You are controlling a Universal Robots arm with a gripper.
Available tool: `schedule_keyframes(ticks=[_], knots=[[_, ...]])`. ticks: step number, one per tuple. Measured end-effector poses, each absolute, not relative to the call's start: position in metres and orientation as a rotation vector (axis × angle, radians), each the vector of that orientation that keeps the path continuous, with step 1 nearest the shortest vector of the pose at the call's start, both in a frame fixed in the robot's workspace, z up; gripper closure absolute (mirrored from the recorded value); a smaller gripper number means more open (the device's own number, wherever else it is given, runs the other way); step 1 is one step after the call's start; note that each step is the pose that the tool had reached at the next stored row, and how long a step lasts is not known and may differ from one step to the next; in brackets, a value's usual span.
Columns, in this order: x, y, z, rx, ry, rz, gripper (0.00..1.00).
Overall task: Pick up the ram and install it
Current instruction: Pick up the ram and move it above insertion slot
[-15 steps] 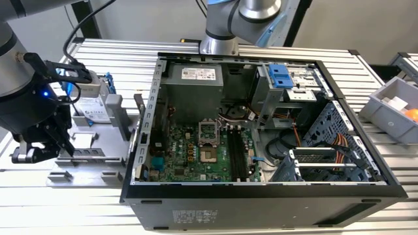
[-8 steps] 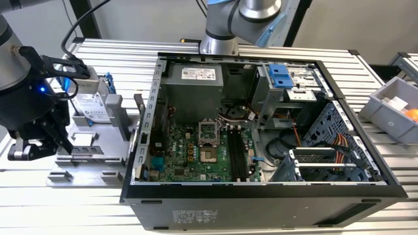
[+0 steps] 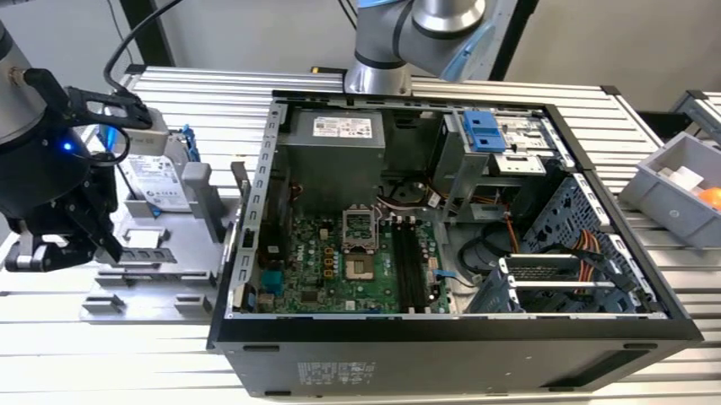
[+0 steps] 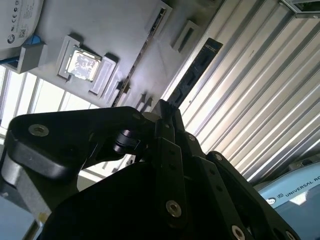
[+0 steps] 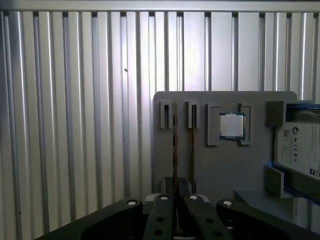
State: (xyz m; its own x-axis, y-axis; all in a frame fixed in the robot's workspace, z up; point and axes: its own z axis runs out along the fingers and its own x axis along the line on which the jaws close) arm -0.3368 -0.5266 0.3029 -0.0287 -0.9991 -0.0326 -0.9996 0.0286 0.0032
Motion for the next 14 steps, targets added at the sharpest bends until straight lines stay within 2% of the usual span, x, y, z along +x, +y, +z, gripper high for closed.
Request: schedule_keyframes(ticks=[14], knots=[[-0.337, -0.527, 0.319, -2.173, 2.239, 0.039, 1.0]])
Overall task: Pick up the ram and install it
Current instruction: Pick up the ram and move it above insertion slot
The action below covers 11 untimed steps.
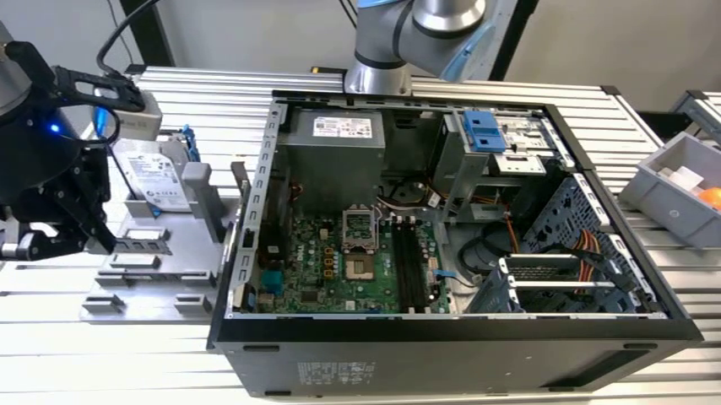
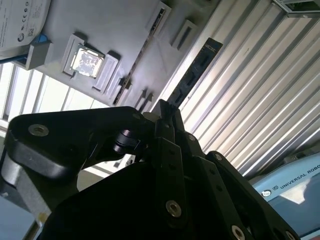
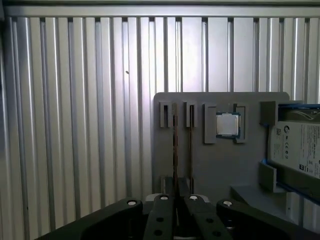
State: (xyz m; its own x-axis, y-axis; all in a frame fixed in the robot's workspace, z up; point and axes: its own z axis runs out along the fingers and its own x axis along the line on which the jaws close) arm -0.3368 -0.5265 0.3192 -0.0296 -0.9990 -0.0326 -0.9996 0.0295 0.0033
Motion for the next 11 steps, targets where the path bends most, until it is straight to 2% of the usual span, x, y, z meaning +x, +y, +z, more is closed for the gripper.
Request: schedule_keyframes(ticks=[11], knots=[[-0.3368, -0.5266, 0.3302, -2.173, 2.239, 0.039, 1.0]])
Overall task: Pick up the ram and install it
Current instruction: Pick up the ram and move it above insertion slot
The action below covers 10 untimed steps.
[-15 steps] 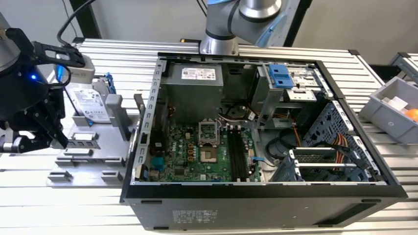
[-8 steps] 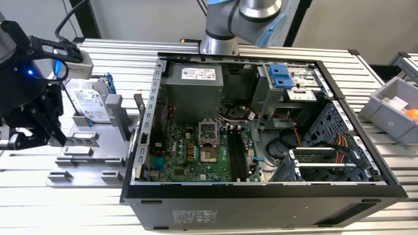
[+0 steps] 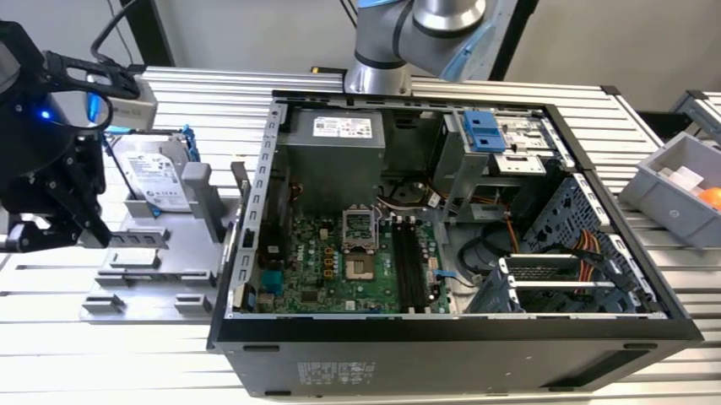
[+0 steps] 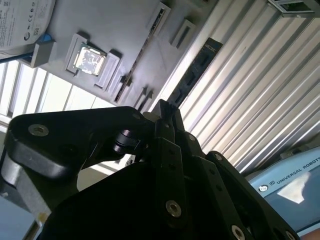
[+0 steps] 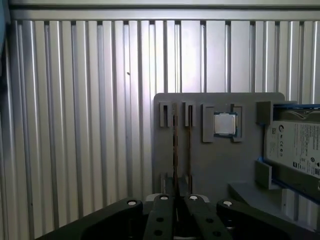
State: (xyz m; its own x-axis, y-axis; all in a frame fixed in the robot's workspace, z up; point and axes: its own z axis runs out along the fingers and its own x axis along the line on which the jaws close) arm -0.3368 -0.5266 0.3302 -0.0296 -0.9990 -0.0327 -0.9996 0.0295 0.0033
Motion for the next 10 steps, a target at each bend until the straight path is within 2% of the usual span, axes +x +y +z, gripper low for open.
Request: schedule_keyframes(ticks=[10], knots=[[-0.3368, -0.5266, 0.3405, -2.174, 2.239, 0.039, 1.0]])
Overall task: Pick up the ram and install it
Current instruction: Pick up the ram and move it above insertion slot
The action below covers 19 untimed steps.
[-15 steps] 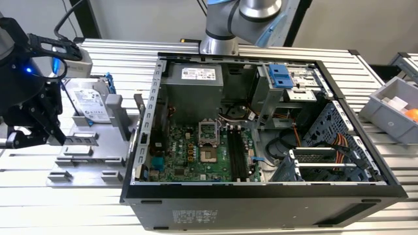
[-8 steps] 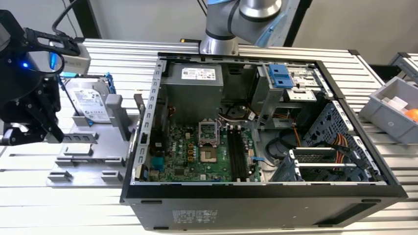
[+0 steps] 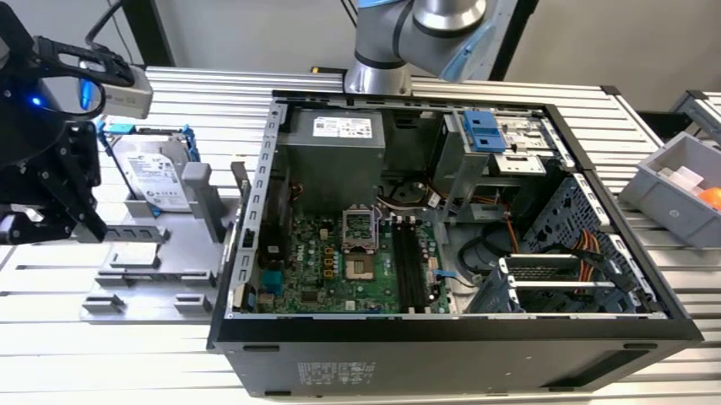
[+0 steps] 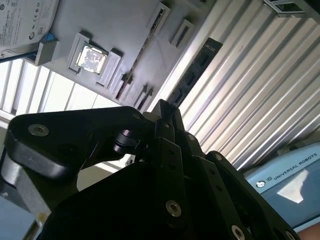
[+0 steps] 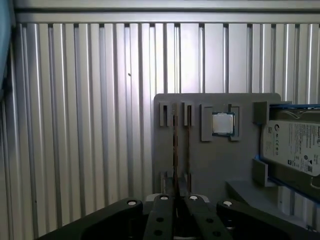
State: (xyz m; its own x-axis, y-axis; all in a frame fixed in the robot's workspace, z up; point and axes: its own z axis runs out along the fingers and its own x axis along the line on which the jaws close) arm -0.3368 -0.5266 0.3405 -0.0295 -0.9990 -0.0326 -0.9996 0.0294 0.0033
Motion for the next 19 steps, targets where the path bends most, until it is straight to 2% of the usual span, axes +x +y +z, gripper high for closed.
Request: schedule_keyframes(ticks=[19], knots=[[-0.337, -0.526, 0.365, -2.162, 2.225, 0.011, 1.0]])
